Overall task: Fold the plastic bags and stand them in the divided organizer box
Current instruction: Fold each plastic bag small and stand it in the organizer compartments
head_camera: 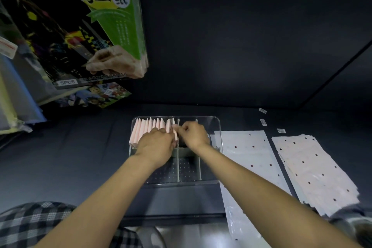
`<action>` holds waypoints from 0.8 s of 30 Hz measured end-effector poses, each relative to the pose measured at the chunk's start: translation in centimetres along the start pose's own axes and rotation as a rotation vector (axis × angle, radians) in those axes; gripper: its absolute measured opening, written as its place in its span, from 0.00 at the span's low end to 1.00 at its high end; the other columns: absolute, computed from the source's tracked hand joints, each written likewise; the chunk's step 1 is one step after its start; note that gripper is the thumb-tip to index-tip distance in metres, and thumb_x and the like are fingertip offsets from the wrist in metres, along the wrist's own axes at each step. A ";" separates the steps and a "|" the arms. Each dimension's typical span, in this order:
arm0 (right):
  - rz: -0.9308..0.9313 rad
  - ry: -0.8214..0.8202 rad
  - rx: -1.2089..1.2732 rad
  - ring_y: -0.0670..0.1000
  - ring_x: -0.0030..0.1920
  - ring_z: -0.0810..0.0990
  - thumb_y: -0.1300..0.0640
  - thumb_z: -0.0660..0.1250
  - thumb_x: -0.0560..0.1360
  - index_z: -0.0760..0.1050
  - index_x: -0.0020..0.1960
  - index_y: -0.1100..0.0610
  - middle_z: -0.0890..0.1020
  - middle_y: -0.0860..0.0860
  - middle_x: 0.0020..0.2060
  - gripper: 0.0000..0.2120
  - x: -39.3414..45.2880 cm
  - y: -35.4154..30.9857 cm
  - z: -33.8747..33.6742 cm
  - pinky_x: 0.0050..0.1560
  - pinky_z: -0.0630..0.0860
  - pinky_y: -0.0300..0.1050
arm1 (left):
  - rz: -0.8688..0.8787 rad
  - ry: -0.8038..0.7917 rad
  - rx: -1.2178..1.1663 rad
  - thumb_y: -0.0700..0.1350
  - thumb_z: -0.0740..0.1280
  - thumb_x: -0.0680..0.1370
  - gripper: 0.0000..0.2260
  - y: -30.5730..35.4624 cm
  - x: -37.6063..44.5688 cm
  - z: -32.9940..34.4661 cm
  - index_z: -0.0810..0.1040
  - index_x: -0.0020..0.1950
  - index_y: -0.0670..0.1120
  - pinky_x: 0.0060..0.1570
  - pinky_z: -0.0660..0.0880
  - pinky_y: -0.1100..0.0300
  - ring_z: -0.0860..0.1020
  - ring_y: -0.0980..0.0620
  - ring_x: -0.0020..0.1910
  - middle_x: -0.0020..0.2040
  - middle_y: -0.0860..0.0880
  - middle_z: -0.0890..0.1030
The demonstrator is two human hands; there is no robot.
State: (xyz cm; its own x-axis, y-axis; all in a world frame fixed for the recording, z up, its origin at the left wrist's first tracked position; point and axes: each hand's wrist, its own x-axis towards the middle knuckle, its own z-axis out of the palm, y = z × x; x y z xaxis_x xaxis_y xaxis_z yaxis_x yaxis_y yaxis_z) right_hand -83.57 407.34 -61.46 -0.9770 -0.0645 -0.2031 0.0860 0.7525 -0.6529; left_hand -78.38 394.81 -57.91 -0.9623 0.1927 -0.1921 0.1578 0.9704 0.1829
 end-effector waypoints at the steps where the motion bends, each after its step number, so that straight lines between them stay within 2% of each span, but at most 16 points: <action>1: -0.021 0.023 0.022 0.50 0.36 0.76 0.40 0.60 0.77 0.72 0.35 0.53 0.75 0.47 0.29 0.19 -0.2 0.4 -0.6 0.36 0.69 0.43 | 0.016 0.029 -0.018 0.50 0.56 0.81 0.11 0.4 0.0 -0.1 0.75 0.58 0.49 0.47 0.69 0.56 0.72 0.48 0.56 0.55 0.48 0.76; 5: -0.150 0.125 0.128 0.48 0.33 0.75 0.46 0.61 0.78 0.76 0.42 0.55 0.76 0.45 0.29 0.13 -2.9 4.1 -4.9 0.36 0.71 0.45 | 0.170 0.137 -0.096 0.51 0.57 0.81 0.10 3.4 -0.8 0.2 0.76 0.54 0.49 0.48 0.71 0.55 0.74 0.49 0.53 0.51 0.49 0.77; 8: -0.181 0.121 0.032 0.47 0.37 0.77 0.52 0.64 0.78 0.77 0.46 0.55 0.79 0.46 0.35 0.08 -6.3 10.1 -8.7 0.41 0.75 0.45 | 0.327 0.123 -0.076 0.50 0.58 0.81 0.10 6.6 -1.8 1.7 0.77 0.54 0.50 0.53 0.71 0.55 0.74 0.49 0.54 0.52 0.51 0.78; 11: -0.122 0.040 -0.172 0.49 0.44 0.79 0.53 0.64 0.78 0.77 0.52 0.55 0.81 0.50 0.46 0.07 -11.0 17.7 -11.5 0.48 0.76 0.46 | 0.451 -0.004 -0.066 0.49 0.58 0.80 0.11 9.7 -2.7 4.4 0.76 0.60 0.50 0.58 0.69 0.56 0.73 0.49 0.58 0.58 0.51 0.77; 14: -0.064 -0.113 -0.323 0.48 0.59 0.75 0.49 0.66 0.76 0.73 0.64 0.54 0.76 0.48 0.60 0.18 -16.0 24.2 -13.3 0.57 0.71 0.38 | 0.538 -0.171 -0.003 0.47 0.60 0.79 0.16 12.4 -3.9 7.8 0.72 0.67 0.50 0.63 0.67 0.57 0.70 0.48 0.65 0.65 0.49 0.74; 16: -0.071 -0.222 -0.376 0.46 0.68 0.66 0.46 0.67 0.75 0.65 0.71 0.52 0.67 0.46 0.69 0.27 -18.7 27.6 -13.8 0.66 0.63 0.35 | 0.575 -0.286 0.050 0.44 0.62 0.79 0.22 13.7 -4.9 10.4 0.65 0.73 0.50 0.69 0.61 0.55 0.62 0.47 0.72 0.73 0.46 0.65; 17: -0.084 -0.262 -0.410 0.45 0.71 0.62 0.45 0.67 0.74 0.61 0.73 0.50 0.63 0.45 0.72 0.31 -19.7 29.0 -13.9 0.69 0.58 0.34 | 0.573 -0.346 0.072 0.43 0.63 0.78 0.27 14.1 -5.4 11.5 0.57 0.76 0.51 0.73 0.55 0.55 0.54 0.47 0.75 0.77 0.47 0.57; 19: -0.111 -0.289 -0.500 0.43 0.74 0.55 0.46 0.67 0.75 0.55 0.75 0.48 0.54 0.41 0.74 0.33 -21.1 31.1 -13.9 0.70 0.53 0.32 | 0.540 -0.414 0.109 0.44 0.67 0.77 0.38 14.4 -6.2 13.3 0.44 0.78 0.52 0.75 0.42 0.55 0.42 0.49 0.77 0.78 0.49 0.41; 21: -0.145 -0.261 -0.574 0.42 0.75 0.52 0.52 0.65 0.77 0.54 0.75 0.47 0.50 0.41 0.75 0.32 -21.6 32.2 -13.7 0.69 0.50 0.30 | 0.502 -0.396 0.144 0.44 0.68 0.76 0.42 14.5 -6.7 14.5 0.39 0.77 0.52 0.73 0.38 0.56 0.37 0.49 0.76 0.77 0.50 0.36; 24: -0.196 -0.209 -0.633 0.44 0.75 0.52 0.60 0.59 0.79 0.54 0.76 0.47 0.50 0.43 0.76 0.28 -21.3 32.6 -13.6 0.69 0.54 0.32 | 0.483 -0.301 0.195 0.33 0.61 0.77 0.39 14.5 -6.9 15.4 0.40 0.77 0.52 0.73 0.38 0.58 0.38 0.50 0.76 0.78 0.51 0.38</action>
State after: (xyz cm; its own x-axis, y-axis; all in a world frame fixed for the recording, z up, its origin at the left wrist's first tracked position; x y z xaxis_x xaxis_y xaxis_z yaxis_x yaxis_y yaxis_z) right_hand -62.57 442.13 -68.47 -0.8994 -0.3151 -0.3029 -0.2801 0.9476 -0.1539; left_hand -66.05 409.84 -68.82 -0.6711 0.6234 -0.4012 0.6264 0.7663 0.1429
